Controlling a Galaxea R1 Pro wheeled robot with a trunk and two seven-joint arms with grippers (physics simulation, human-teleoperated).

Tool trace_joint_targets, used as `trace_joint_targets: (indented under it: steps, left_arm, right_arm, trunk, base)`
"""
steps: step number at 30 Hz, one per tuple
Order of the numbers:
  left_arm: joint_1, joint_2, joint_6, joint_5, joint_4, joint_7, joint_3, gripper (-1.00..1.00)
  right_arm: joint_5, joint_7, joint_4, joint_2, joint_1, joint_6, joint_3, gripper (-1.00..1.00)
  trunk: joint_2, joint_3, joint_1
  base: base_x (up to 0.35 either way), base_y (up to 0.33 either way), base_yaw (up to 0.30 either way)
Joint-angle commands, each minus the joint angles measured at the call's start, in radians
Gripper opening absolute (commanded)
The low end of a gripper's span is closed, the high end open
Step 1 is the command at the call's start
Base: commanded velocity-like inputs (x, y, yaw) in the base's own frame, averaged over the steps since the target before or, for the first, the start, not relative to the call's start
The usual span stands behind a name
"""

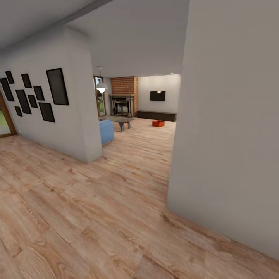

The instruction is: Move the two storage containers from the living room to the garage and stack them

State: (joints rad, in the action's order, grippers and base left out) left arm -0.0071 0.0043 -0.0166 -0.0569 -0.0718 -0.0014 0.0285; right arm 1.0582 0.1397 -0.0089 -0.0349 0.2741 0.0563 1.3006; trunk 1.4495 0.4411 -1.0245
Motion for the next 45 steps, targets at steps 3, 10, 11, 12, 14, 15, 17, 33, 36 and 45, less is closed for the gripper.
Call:
trace_joint_targets:
  steps: [3,10,11,12,14,15,17,33,36,45]
  left_arm:
    - [-0.001,0.000,-0.002,-0.006,0.001,0.000,0.002,1.00]
    - [-0.001,0.000,-0.002,-0.006,0.001,0.000,0.002,1.00]
    - [-0.001,0.000,-0.002,-0.006,0.001,0.000,0.002,1.00]
    - [-0.001,0.000,-0.002,-0.006,0.001,0.000,0.002,1.00]
    - [-0.001,0.000,-0.002,-0.006,0.001,0.000,0.002,1.00]
    - [-0.001,0.000,-0.002,-0.006,0.001,0.000,0.002,1.00]
    - [-0.001,0.000,-0.002,-0.006,0.001,0.000,0.002,1.00]
    - [-0.001,0.000,-0.002,-0.006,0.000,0.002,0.002,1.00]
    - [-0.001,0.000,-0.002,-0.006,0.000,0.002,0.002,1.00]
    - [-0.001,0.000,-0.002,-0.006,0.000,0.002,0.002,1.00]
  right_arm:
    - [0.009,0.003,0.000,0.000,-0.046,0.008,0.010,1.00]
    - [0.009,0.000,0.000,-0.002,-0.097,0.012,0.011,1.00]
    - [0.009,0.000,0.000,-0.002,-0.102,0.013,0.011,1.00]
    - [0.010,0.000,0.000,-0.003,-0.107,0.013,0.011,1.00]
    - [0.011,-0.004,0.000,-0.003,-0.110,0.013,0.011,1.00]
    - [0.012,-0.006,0.000,-0.003,-0.111,0.013,0.011,1.00]
    - [0.012,-0.011,0.000,-0.003,-0.111,0.013,0.010,1.00]
    - [0.011,-0.009,-0.002,-0.022,-0.111,0.010,0.009,1.00]
    - [0.011,-0.009,-0.002,-0.021,-0.111,0.010,0.009,1.00]
    - [0.011,-0.009,-0.002,-0.020,-0.111,0.010,0.008,1.00]
  trunk:
    - [0.000,0.001,-0.001]
    - [0.000,0.001,-0.001]
    - [0.000,0.001,-0.001]
    - [0.000,0.001,-0.001]
    - [0.000,0.001,-0.001]
    - [0.000,0.001,-0.001]
    - [0.000,0.001,-0.001]
    - [0.000,0.001,-0.001]
    - [0.000,0.001,-0.001]
    - [0.000,0.001,-0.001]
  base:
    - [0.323,0.000,0.000]
    - [0.323,0.000,0.000]
    - [0.323,0.000,0.000]
    - [0.323,0.000,0.000]
    - [0.323,0.000,0.000]
    - [0.323,0.000,0.000]
    - [0.323,0.000,0.000]
    - [0.323,0.000,0.094]
    - [0.323,0.000,0.277]
    - [0.323,0.000,0.281]
